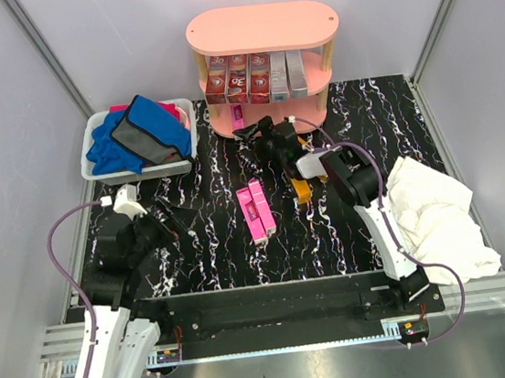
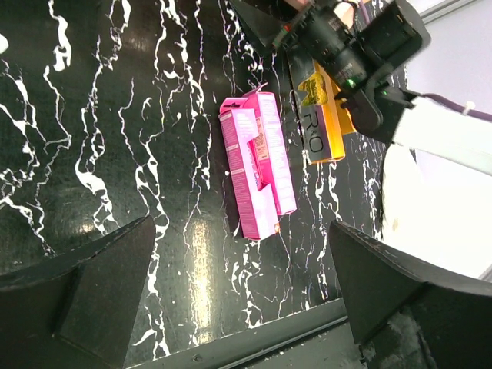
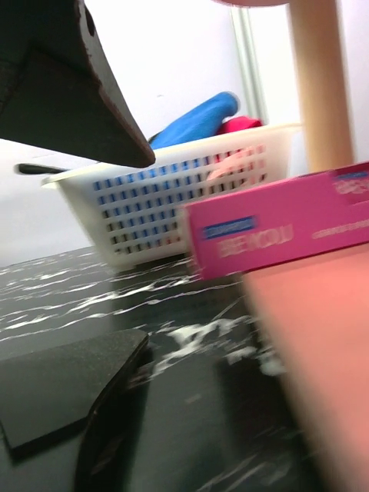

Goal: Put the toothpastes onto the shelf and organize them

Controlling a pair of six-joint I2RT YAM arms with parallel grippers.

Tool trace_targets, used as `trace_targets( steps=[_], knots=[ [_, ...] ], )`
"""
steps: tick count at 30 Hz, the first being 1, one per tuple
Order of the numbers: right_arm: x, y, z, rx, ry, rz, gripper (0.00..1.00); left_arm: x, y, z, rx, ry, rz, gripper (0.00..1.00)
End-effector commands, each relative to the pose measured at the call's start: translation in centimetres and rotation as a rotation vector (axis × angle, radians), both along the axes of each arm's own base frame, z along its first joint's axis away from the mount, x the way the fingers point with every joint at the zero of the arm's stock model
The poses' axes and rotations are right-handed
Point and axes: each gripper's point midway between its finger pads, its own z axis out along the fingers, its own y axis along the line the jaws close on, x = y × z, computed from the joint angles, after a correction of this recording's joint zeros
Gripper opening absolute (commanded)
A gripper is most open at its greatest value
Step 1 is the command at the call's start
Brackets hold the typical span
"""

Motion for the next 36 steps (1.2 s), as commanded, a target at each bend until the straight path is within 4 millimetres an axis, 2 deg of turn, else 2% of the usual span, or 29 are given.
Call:
trace_targets(
  steps=[1, 2, 4, 6, 7, 9, 10, 12, 13, 15, 16, 17, 19, 20, 21, 22, 23, 24, 25, 26, 27, 28, 29, 30, 31, 32, 33, 36],
  knots=[
    [-2.9, -0.7, 0.8, -0.016, -0.004, 0.053, 0.96, 0.6, -0.6, 0.2, -0.03, -0.027, -0.02, 0.99],
    [-4.0, -1.1, 0.0, -0.029, 0.013, 0.066, 0.96, 0.7, -0.7, 0.0, -0.033, -0.023, -0.025, 0.99],
    [-4.8, -1.2, 1.4, -0.036, -0.029, 0.087, 0.96, 1.3, -0.8, -1.1, -0.038, 0.032, -0.015, 0.99],
    [-6.2, -1.9, 1.6, -0.061, -0.04, 0.1, 0.96, 1.9, -1.4, -1.6, -0.043, 0.053, -0.046, 0.99],
    [-6.6, -2.1, 1.8, -0.068, -0.046, 0.104, 0.97, 2.4, -1.6, -2.7, -0.033, 0.107, -0.055, 0.99],
    [-7.9, -2.8, 2.2, -0.091, -0.057, 0.113, 0.96, 3.1, -2.1, -3.0, -0.028, 0.127, -0.085, 0.99],
    [-8.4, -3.0, 2.6, -0.096, -0.069, 0.115, 0.96, 3.5, -2.4, -3.9, -0.018, 0.166, -0.096, 0.99],
    [-9.9, -3.9, 3.3, -0.115, -0.082, 0.119, 0.96, 4.1, -3.3, -3.9, -0.003, 0.165, -0.128, 0.99],
    [-10.4, -4.2, 3.5, -0.121, -0.09, 0.121, 0.96, 4.4, -3.7, -4.8, 0.005, 0.194, -0.138, 0.99],
    [-12.0, -4.9, 4.7, -0.134, -0.108, 0.137, 0.96, 4.9, -5.0, -4.8, 0.002, 0.196, -0.174, 0.99],
    [-12.6, -5.2, 5.0, -0.145, -0.114, 0.139, 0.96, 5.3, -5.5, -5.7, 0.001, 0.228, -0.186, 0.99],
    [-13.4, -5.7, 6.1, -0.149, -0.128, 0.137, 0.96, 5.4, -6.5, -5.6, -0.001, 0.221, -0.215, 0.99],
    [-14.4, -6.4, 6.6, -0.179, -0.133, 0.142, 0.96, 6.1, -7.7, -6.3, 0.002, 0.245, -0.234, 0.98],
    [-15.3, -6.7, 7.9, -0.178, -0.153, 0.144, 0.96, 6.3, -8.5, -6.4, 0.009, 0.239, -0.251, 0.97],
    [-15.6, -7.1, 8.3, -0.195, -0.168, 0.146, 0.96, 6.5, -9.0, -6.5, 0.007, 0.242, -0.257, 0.97],
    [-16.2, -7.4, 8.3, -0.21, -0.158, 0.15, 0.96, 6.9, -9.9, -6.7, 0.008, 0.242, -0.272, 0.95],
    [-17.0, -7.9, 9.3, -0.221, -0.179, 0.15, 0.96, 7.1, -10.4, -7.0, 0.007, 0.249, -0.279, 0.92],
    [-17.6, -8.3, 9.2, -0.238, -0.166, 0.15, 0.96, 7.3, -10.8, -7.9, 0.004, 0.277, -0.282, 0.91],
    [-18.5, -8.8, 8.6, -0.252, -0.152, 0.153, 0.96, 7.6, -11.5, -7.8, -0.001, 0.268, -0.295, 0.89],
    [-19.2, -9.2, 9.6, -0.25, -0.175, 0.151, 0.96, 7.8, -11.9, -8.1, -0.004, 0.274, -0.298, 0.86],
    [-19.7, -9.6, 9.7, -0.255, -0.173, 0.149, 0.96, 8.0, -12.2, -9.1, -0.003, 0.302, -0.301, 0.84],
    [-20.6, -10.1, 8.7, -0.265, -0.152, 0.15, 0.96, 8.3, -12.8, -9.2, -0.007, 0.294, -0.309, 0.83],
    [-21.1, -10.5, 9.8, -0.265, -0.181, 0.146, 0.96, 8.6, -13.2, -9.3, -0.01, 0.296, -0.312, 0.79],
    [-21.5, -10.8, 9.5, -0.276, -0.174, 0.144, 0.96, 8.8, -13.5, -10.4, -0.005, 0.326, -0.311, 0.77],
    [-21.9, -11.3, 9.0, -0.29, -0.166, 0.135, 0.96, 8.9, -14.0, -10.7, -0.004, 0.33, -0.324, 0.75],
    [-22.2, -11.5, 9.5, -0.295, -0.183, 0.128, 0.96, 9.4, -14.4, -10.6, -0.002, 0.328, -0.325, 0.73],
    [-22.3, -11.8, 9.5, -0.304, -0.183, 0.123, 0.96, 9.4, -14.6, -11.8, 0.011, 0.36, -0.326, 0.71],
    [-22.6, -12.1, 10.0, -0.304, -0.199, 0.114, 0.95, 10.0, -15.7, -13.0, 0.02, 0.374, -0.332, 0.68]
  ],
)
